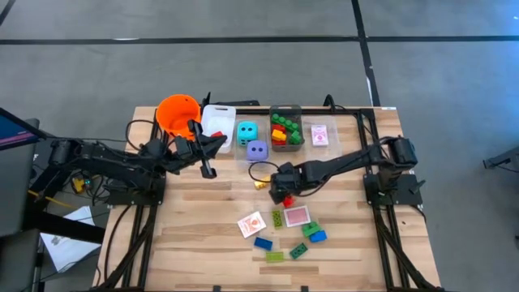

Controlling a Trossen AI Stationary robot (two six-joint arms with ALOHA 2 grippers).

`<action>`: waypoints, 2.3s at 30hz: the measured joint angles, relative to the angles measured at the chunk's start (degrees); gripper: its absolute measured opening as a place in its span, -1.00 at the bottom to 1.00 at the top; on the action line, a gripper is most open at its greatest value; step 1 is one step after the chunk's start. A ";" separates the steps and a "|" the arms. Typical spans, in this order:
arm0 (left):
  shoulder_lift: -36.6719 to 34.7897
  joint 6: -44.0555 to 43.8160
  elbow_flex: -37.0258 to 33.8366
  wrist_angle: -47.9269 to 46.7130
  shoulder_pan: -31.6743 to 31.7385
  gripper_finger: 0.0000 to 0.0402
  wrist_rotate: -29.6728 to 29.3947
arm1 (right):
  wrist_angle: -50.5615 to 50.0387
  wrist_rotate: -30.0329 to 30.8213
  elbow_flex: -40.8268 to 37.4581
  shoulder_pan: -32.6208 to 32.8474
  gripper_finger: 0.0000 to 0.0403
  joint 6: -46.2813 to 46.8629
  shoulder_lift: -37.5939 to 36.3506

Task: Pick & Place Toys
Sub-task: Put the large red game piece into the black bin

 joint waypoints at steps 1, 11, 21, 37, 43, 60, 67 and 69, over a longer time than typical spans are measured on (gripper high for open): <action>-0.01 0.00 0.00 0.01 0.00 -1.00 0.00 | -0.49 -0.20 -0.03 0.20 0.87 0.01 0.00; -0.01 -0.02 0.00 -0.56 0.00 -1.00 -0.04 | 0.10 -3.91 -0.09 1.04 0.87 1.15 4.44; 0.01 -0.02 -0.02 -0.60 0.00 -1.00 -0.09 | -0.31 -5.23 0.10 0.28 0.50 0.73 5.30; 0.01 -0.02 -0.02 -0.60 -0.02 -1.00 -0.08 | -14.85 1.90 15.08 -0.75 -0.73 -15.02 4.05; 0.03 -0.02 -0.04 -1.19 -0.02 -1.00 -0.09 | -29.51 13.85 26.03 -0.92 -0.93 -19.56 1.87; 0.04 -0.02 -0.05 -2.58 -0.02 -1.00 -0.11 | -26.33 13.03 22.06 5.69 -0.16 -14.05 2.88; 0.04 -0.02 -0.07 -2.57 -0.02 -1.00 -0.11 | -23.16 12.98 21.84 7.14 0.46 -12.72 3.98; 0.04 -0.02 -0.04 -2.56 -0.02 -1.00 -0.11 | -21.34 12.98 22.15 7.14 0.58 -12.74 4.39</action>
